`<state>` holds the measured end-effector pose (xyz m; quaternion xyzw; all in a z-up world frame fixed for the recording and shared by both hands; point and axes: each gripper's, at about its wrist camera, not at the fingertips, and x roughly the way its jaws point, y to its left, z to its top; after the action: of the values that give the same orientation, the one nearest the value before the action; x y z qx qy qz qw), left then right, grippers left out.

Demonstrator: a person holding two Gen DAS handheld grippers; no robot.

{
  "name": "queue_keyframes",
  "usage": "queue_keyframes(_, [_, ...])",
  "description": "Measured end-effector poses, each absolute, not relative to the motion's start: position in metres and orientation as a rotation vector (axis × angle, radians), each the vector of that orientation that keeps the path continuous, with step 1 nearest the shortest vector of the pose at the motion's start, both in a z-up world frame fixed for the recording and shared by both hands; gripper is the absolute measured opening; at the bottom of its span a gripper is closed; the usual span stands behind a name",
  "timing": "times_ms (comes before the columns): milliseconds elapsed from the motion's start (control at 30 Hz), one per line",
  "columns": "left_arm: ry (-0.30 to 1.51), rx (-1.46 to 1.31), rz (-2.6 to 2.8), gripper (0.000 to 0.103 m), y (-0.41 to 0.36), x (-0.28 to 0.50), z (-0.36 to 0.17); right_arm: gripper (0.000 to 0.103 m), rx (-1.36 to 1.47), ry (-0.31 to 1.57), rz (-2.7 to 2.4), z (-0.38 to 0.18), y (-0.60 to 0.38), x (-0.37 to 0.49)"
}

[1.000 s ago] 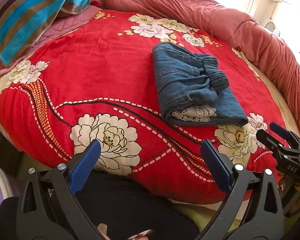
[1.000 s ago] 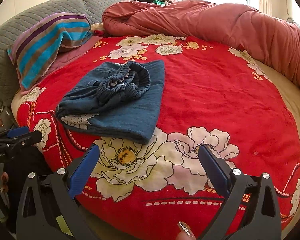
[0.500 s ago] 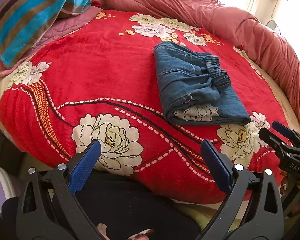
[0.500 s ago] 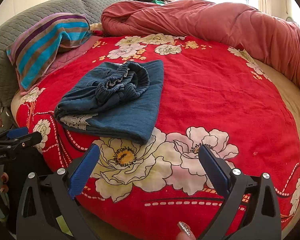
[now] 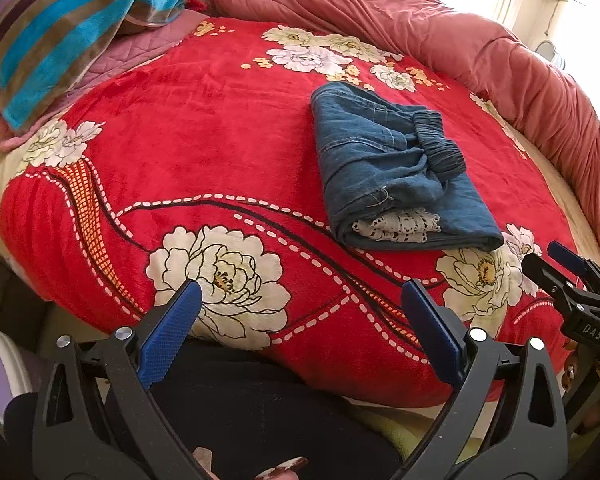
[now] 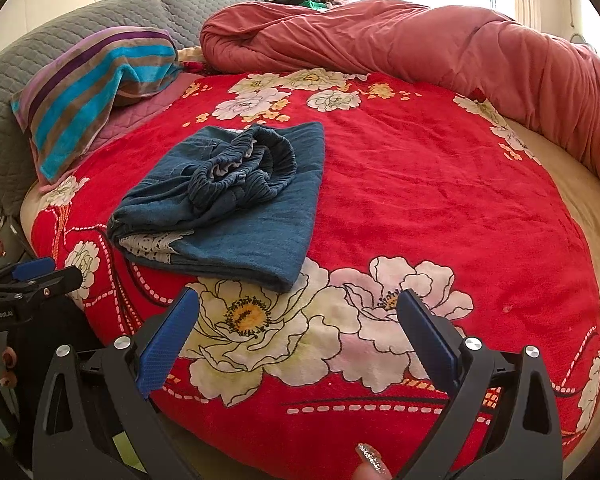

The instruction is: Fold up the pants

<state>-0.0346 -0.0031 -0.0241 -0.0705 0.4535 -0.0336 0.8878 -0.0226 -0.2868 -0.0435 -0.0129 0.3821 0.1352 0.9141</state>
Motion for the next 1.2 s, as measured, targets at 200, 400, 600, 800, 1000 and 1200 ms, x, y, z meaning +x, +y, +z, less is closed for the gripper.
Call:
queue_keyframes(200, [0.941, -0.145, -0.070, 0.093, -0.0025, -0.0344, -0.0239, 0.098, -0.028, 0.787, 0.275, -0.0433, -0.2862, -0.0234])
queue_keyframes(400, [0.940, -0.146, -0.071, 0.093, -0.0021, -0.0354, -0.0236, 0.098, -0.027, 0.789, 0.272, -0.0435, -0.2880, -0.0231])
queue_keyframes(600, [0.940, -0.147, -0.069, 0.093, -0.0019, -0.0356, -0.0236, 0.098, -0.028, 0.790, 0.274, -0.0435, -0.2883, -0.0236])
queue_keyframes(800, [0.941, -0.149, -0.066, 0.093, -0.0010, -0.0359, -0.0234, 0.098, -0.030, 0.790, 0.272, -0.0435, -0.2882, -0.0237])
queue_keyframes(1000, [0.940, -0.157, -0.066, 0.093, 0.0005, -0.0361, -0.0228, 0.098, -0.029, 0.789, 0.271, -0.0434, -0.2887, -0.0234])
queue_keyframes(1200, [0.929, -0.185, -0.084, 0.093, 0.0017, -0.0365, -0.0203, 0.098, -0.030, 0.787, 0.266, -0.0414, -0.2891, -0.0241])
